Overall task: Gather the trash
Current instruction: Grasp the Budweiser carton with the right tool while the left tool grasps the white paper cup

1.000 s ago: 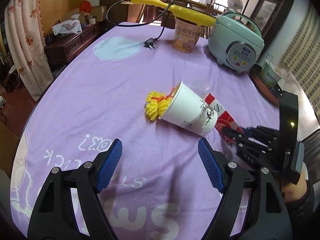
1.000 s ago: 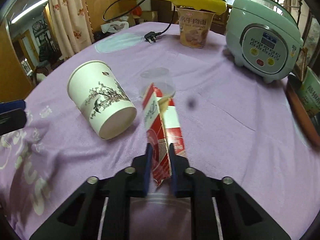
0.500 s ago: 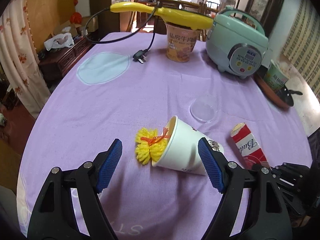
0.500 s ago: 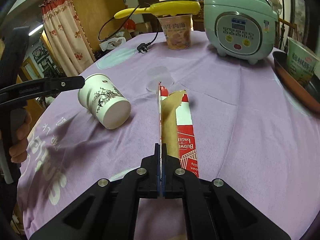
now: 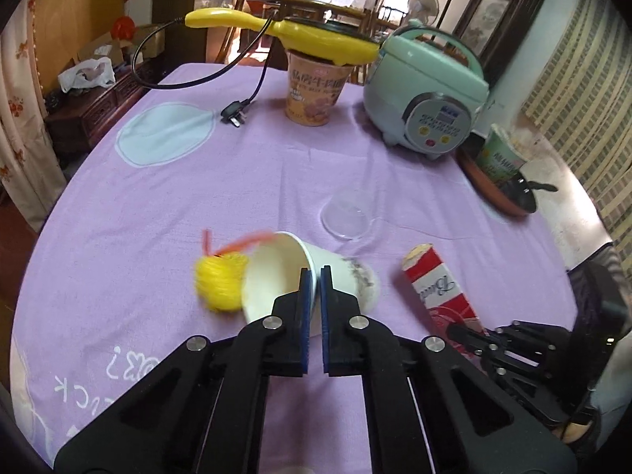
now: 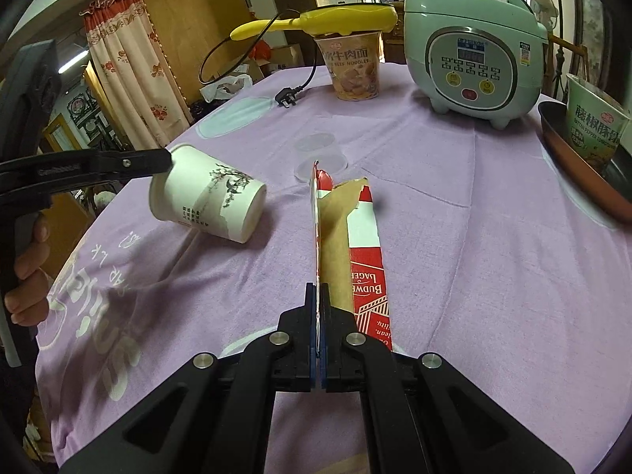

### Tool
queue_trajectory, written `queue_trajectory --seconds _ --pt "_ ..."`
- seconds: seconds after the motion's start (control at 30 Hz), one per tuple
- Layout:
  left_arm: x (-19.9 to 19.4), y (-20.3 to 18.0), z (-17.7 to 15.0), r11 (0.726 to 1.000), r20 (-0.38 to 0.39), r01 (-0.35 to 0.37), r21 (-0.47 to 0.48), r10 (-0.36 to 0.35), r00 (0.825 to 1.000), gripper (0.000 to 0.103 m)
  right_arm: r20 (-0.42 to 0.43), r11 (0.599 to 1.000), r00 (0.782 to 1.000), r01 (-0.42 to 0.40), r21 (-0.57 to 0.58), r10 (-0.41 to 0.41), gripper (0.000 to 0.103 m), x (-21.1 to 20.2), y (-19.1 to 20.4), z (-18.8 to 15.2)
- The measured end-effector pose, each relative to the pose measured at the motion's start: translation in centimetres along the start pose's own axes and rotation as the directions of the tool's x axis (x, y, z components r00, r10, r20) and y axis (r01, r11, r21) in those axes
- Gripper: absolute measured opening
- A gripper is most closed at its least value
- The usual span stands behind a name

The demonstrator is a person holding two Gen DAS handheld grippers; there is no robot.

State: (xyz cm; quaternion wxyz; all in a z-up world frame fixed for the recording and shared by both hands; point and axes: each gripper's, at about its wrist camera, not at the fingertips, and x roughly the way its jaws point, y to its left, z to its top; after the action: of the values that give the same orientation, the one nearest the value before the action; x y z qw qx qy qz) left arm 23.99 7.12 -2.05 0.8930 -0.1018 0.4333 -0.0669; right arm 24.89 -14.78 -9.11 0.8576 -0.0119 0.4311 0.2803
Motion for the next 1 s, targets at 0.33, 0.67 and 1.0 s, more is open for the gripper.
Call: queue_trajectory --seconds 0.33,0.67,1.0 --pt "-3.5 0.4 -3.2 0.986 -0.025 0.144 -0.082 -0.146 0.989 0.004 -0.006 1.0 1.0 -0.013 -0.007 0.013 0.002 -2.1 1.3 -1.3" --pt "-3.5 2.2 -4.7 0.988 -0.072 0.092 -0.123 -0.101 0.992 0.006 -0.004 1.0 1.0 -0.017 -0.011 0.017 0.002 -3.0 2.3 -2.2" --pt "-3.9 3.7 -6.1 0.98 -0.068 0.129 -0.152 -0.14 0.988 0.055 0.002 0.999 0.999 -0.045 0.015 0.045 0.002 -2.4 1.8 -2.7"
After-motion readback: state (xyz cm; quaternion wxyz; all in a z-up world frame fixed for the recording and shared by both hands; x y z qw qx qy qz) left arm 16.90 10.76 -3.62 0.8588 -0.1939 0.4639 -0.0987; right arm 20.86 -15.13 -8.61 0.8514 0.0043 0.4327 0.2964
